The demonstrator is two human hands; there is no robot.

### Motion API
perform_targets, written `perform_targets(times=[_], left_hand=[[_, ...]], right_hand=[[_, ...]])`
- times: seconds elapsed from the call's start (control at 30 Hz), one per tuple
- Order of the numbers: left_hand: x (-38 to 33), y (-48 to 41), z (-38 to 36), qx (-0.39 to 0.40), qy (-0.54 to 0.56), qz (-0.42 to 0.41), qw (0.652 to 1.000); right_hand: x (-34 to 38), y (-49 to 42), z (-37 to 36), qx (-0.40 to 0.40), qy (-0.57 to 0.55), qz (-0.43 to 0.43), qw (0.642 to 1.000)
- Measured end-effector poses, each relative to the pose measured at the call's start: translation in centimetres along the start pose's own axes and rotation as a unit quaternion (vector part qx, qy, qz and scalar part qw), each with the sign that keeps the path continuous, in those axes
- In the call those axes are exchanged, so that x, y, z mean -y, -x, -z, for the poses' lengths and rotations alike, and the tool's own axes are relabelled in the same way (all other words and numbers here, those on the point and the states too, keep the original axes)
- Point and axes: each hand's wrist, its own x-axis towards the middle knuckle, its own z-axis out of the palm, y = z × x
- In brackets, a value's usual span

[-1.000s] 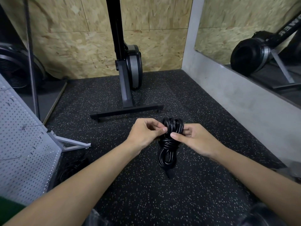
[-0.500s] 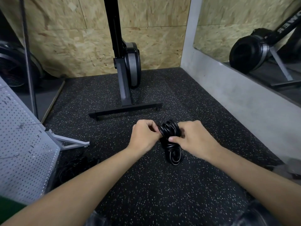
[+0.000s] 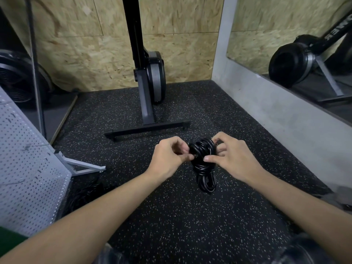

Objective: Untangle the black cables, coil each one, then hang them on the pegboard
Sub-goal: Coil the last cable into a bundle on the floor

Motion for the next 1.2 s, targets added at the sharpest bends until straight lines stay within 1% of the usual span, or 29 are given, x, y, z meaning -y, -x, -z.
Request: perform_targets(times=[0.03,0.17,0.3,0.4,0.5,0.6,0.67,0.77,0.9,0.97,1.03,1.07,1.13,1.2], left_hand=[[0.1,0.0,0.1,0.003,0.006,-0.001,1.000],[1.0,-0.3,0.4,0.029,-0.037,-0.024,0.999],[1.7,-0.3,0.6,0.076,-0.025,-0.032,0.996],[1.6,-0.1,0.7,0.108,-0.095,-0.066,0.987],[1.9,0.0,1.5,0.147,-0.141,-0.069,0.977],[2.6,0.2,2.7,0.189,-0.181,-0.097,0.960],[2.8,0.3,3.6,0.181,-0.161,-0.111,0.964],[3.0,0.6,4.7,0.145,-0.153,-0.128,0.969],[3.5,1.7,5.9,0.107,-0.147,-0.127,0.975],[3.7,2.1,6.8,0.073,-0.147,-0.119,0.979],[3.9,2.3,8.0,0.044,-0.138,-0.097,0.985],[4.2,2.4,8.6,0.035,-0.125,-0.076,0.989],[5.0,2.6,10.0,0.017,-0.087,-0.023,0.996],[5.8,2.8,11.2,-0.002,-0.050,0.022,0.999]], right_hand=[[0.1,0.1,0.0,0.016,-0.013,0.003,1.000],[0.2,0.4,-0.8,0.051,-0.023,0.001,0.998],[0.0,0.0,-1.4,0.046,-0.022,0.016,0.999],[-0.4,-0.7,-1.6,0.051,-0.026,0.027,0.998],[-0.5,-1.1,-2.3,0.069,-0.026,0.039,0.997],[-0.2,-1.7,-3.1,0.093,-0.035,0.050,0.994],[0.2,-1.9,-3.6,0.108,-0.040,0.057,0.992],[1.0,-2.0,-4.4,0.124,-0.052,0.069,0.989],[2.0,-2.5,-5.5,0.129,-0.087,0.076,0.985],[2.7,-2.7,-6.1,0.162,-0.117,0.071,0.977],[3.4,-2.7,-6.8,0.201,-0.121,0.084,0.968],[3.7,-2.6,-7.4,0.211,-0.096,0.096,0.968],[4.3,-2.7,-8.7,0.211,-0.030,0.110,0.971],[5.0,-2.8,-9.9,0.195,0.018,0.103,0.975]])
